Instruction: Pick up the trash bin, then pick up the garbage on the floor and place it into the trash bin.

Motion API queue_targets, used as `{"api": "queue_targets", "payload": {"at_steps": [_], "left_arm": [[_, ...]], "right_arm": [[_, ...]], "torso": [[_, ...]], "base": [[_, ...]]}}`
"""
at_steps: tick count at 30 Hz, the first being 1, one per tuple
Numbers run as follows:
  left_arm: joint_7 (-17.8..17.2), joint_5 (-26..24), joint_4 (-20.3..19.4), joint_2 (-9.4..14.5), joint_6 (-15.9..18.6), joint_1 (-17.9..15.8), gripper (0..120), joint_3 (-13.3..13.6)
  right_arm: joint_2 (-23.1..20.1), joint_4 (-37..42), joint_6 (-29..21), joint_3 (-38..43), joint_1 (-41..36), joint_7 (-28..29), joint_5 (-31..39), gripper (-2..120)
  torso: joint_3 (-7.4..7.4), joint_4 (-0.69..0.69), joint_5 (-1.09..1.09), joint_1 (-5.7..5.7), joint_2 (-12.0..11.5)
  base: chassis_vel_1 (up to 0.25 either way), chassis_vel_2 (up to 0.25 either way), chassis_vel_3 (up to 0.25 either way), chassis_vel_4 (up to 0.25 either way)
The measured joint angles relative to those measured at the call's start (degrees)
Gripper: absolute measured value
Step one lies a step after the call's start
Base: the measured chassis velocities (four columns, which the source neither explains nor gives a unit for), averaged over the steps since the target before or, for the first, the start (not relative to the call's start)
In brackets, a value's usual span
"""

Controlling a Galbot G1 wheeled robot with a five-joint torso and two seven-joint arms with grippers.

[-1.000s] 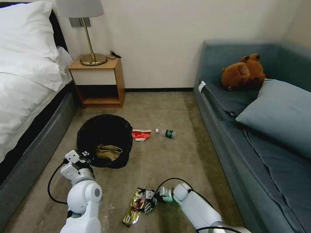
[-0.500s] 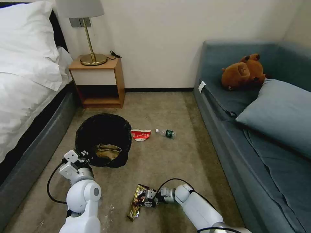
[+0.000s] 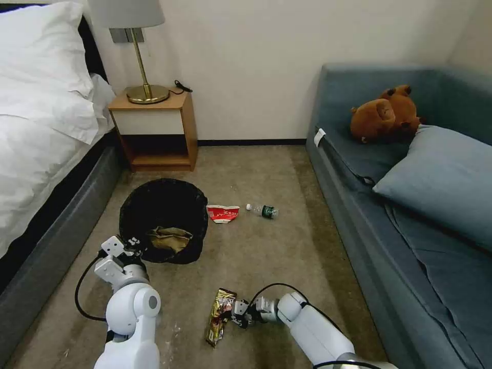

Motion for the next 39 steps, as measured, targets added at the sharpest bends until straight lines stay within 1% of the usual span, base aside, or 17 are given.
{"api": "queue_targets", "payload": {"at_steps": [11,17,19,21,22,23,24,26,27,28,29,31,32,35,36,37,39], "left_arm": [[0.0,0.0,0.6,0.0,-0.1,-0.2,2,0.1],[0.0,0.1,0.8,0.0,-0.1,-0.4,2,0.3],[0.0,0.2,0.8,0.0,-0.1,-0.4,2,0.4],[0.0,0.2,0.8,0.0,-0.1,-0.5,2,0.4],[0.0,0.2,0.8,0.0,-0.1,-0.5,2,0.4],[0.0,0.2,0.8,0.0,-0.1,-0.5,2,0.4],[0.0,0.3,0.9,0.0,-0.1,-0.5,2,0.4],[0.0,0.3,0.9,0.0,-0.1,-0.5,2,0.4],[0.0,0.3,0.9,0.0,-0.1,-0.5,2,0.4],[0.0,0.3,0.8,0.0,-0.1,-0.5,2,0.2],[0.0,0.3,0.8,0.0,-0.1,-0.5,2,0.2],[0.0,0.3,0.8,0.0,-0.1,-0.5,2,0.1],[0.0,0.3,0.8,0.0,-0.1,-0.5,2,0.1],[0.0,0.3,0.8,0.0,-0.2,-0.2,2,0.2],[0.0,0.3,0.8,0.0,-0.2,-0.2,2,0.2],[0.0,0.3,0.8,0.0,-0.3,-0.1,2,0.1],[0.0,0.2,0.8,0.0,-0.3,0.0,2,-0.2]], "right_arm": [[-1.5,4.6,0.0,-0.3,-0.5,0.3,3.7,0],[-1.7,4.9,-0.1,-0.3,-0.7,0.4,3.7,0],[-1.6,4.9,-0.1,-0.5,-0.7,0.6,3.5,12],[-1.6,4.9,-0.1,-0.5,-0.7,0.6,3.4,13],[-1.6,4.9,-0.1,-0.5,-0.7,0.7,3.3,18],[-1.6,4.9,-0.1,-0.5,-0.7,0.7,3.3,18],[-1.3,4.5,0.2,-0.6,-0.5,1.0,2.2,27],[-1.2,5.0,0.7,-0.5,0.0,1.2,-0.4,38],[-1.2,5.0,0.7,-0.5,0.0,1.2,-0.4,38],[-1.4,6.7,1.3,-0.3,0.2,1.3,-3.4,44],[-1.4,6.7,1.3,-0.3,0.2,1.3,-3.4,44],[-1.5,8.2,2.7,-0.4,0.4,1.6,-6.5,54],[-1.5,8.2,2.7,-0.4,0.4,1.6,-6.5,54],[-1.5,8.4,3.7,0.2,0.3,1.7,-9.3,71],[-1.5,8.4,3.7,0.2,0.3,1.7,-9.3,71],[-1.6,8.5,3.9,0.5,0.2,1.7,-9.9,74],[-2.4,8.9,4.0,1.4,-0.4,1.7,-9.1,86]], "torso": [[0.0,0.0,0.01,0.0,0.0],[0.0,0.0,0.01,0.0,0.0],[0.0,0.0,0.01,0.0,0.0],[0.0,0.0,0.01,0.0,0.0],[0.0,0.0,0.01,0.0,0.0],[0.0,0.0,0.01,0.0,0.0],[0.0,0.0,0.01,0.0,0.0],[0.0,0.0,0.01,0.0,0.0],[0.0,0.0,0.01,0.0,0.0],[0.0,0.0,0.01,0.0,0.0],[0.0,0.0,0.01,0.0,0.0],[0.0,0.01,0.01,0.0,0.0],[0.0,0.01,0.01,0.0,0.0],[0.0,0.0,0.01,0.0,0.0],[0.0,0.0,0.01,0.0,0.0],[0.0,0.0,0.01,0.0,0.0],[0.0,0.01,0.01,0.0,0.0]], "base": [[0.0,0.0,0.0,0.0],[0.0,0.0,0.0,0.0],[0.0,0.0,0.0,0.0],[0.0,0.0,0.0,0.0],[0.0,0.0,0.0,0.0],[0.0,0.0,0.0,0.0],[0.0,0.0,0.0,0.0],[0.0,0.0,0.0,0.0],[0.0,0.0,0.0,0.0],[0.0,0.0,0.0,0.0],[0.0,0.0,0.0,0.0],[0.0,0.0,0.0,0.0],[0.0,0.0,0.0,0.0],[0.0,0.0,0.0,0.0],[0.0,0.0,0.0,0.0],[0.0,0.0,0.0,0.0],[0.0,0.0,0.0,0.0]]}}
